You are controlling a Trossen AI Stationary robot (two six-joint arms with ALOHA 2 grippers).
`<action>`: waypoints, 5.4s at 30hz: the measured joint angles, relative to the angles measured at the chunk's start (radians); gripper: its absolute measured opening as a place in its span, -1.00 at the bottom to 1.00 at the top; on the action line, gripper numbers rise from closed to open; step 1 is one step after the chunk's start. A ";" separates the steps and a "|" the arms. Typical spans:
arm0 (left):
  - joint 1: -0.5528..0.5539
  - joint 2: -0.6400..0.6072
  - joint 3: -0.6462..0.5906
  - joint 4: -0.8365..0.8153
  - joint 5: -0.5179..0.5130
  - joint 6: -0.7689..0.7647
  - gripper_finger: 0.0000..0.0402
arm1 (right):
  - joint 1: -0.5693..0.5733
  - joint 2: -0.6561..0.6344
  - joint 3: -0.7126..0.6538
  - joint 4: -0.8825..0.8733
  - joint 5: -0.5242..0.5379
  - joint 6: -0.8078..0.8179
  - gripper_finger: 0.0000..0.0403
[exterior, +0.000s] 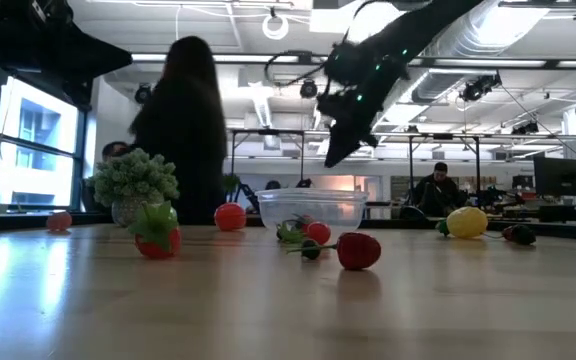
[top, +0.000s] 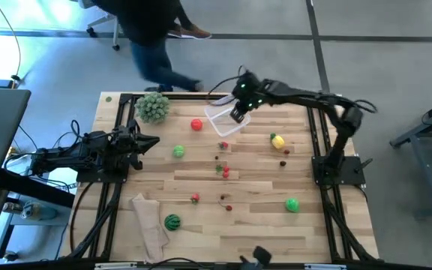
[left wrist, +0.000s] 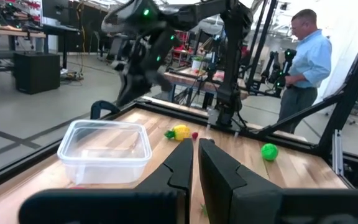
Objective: Pick and placing Produce into tupperware
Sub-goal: Move the transparent container to the center of the table, then put the yellow pineapple into the transparent container
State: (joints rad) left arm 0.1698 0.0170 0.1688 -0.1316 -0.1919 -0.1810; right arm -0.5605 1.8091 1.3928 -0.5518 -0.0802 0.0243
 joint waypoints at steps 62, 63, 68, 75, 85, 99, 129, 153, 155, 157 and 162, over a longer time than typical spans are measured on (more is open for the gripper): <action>0.000 0.000 0.000 -0.051 0.001 -0.037 -0.92 | 0.438 0.161 0.008 0.010 -0.094 0.090 -0.99; 0.000 0.000 0.000 -0.051 0.001 -0.037 -0.92 | 0.438 0.161 0.008 0.018 -0.098 0.090 -0.99; 0.000 0.000 0.000 -0.051 0.001 -0.039 -0.92 | 0.435 0.161 0.008 0.037 -0.104 0.089 -0.99; 0.000 0.000 0.000 -0.052 0.001 -0.061 -0.92 | 0.435 0.168 0.008 0.082 -0.144 0.091 -0.99; -0.001 0.000 0.000 -0.059 0.001 -0.061 -0.92 | 0.444 0.221 0.007 0.112 -0.183 0.080 -0.99; 0.000 0.000 0.000 -0.084 0.001 -0.063 -0.92 | 0.514 0.221 0.007 0.125 -0.190 0.079 -0.99; 0.000 0.000 0.000 -0.085 0.001 -0.063 -0.92 | 0.447 0.208 0.008 0.079 -0.117 0.046 -0.99; 0.000 0.000 0.000 -0.089 0.001 -0.060 -0.92 | 0.465 -0.504 -0.003 -0.435 0.397 0.336 -0.99; 0.000 0.000 0.000 -0.089 0.000 -0.060 -0.92 | 0.473 -0.541 -0.023 -0.492 0.418 0.402 -0.99; 0.000 0.000 0.000 -0.092 0.000 -0.060 -0.92 | 0.483 -0.573 -0.053 -0.538 0.415 0.470 -0.99; 0.000 0.000 0.000 -0.105 0.000 -0.060 -0.92 | 0.502 -0.626 -0.151 -0.632 0.394 0.610 -0.97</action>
State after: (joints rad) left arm 0.1699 0.0173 0.1688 -0.2363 -0.1917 -0.2409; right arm -0.0590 1.1827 1.2416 -1.1840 0.3138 0.6347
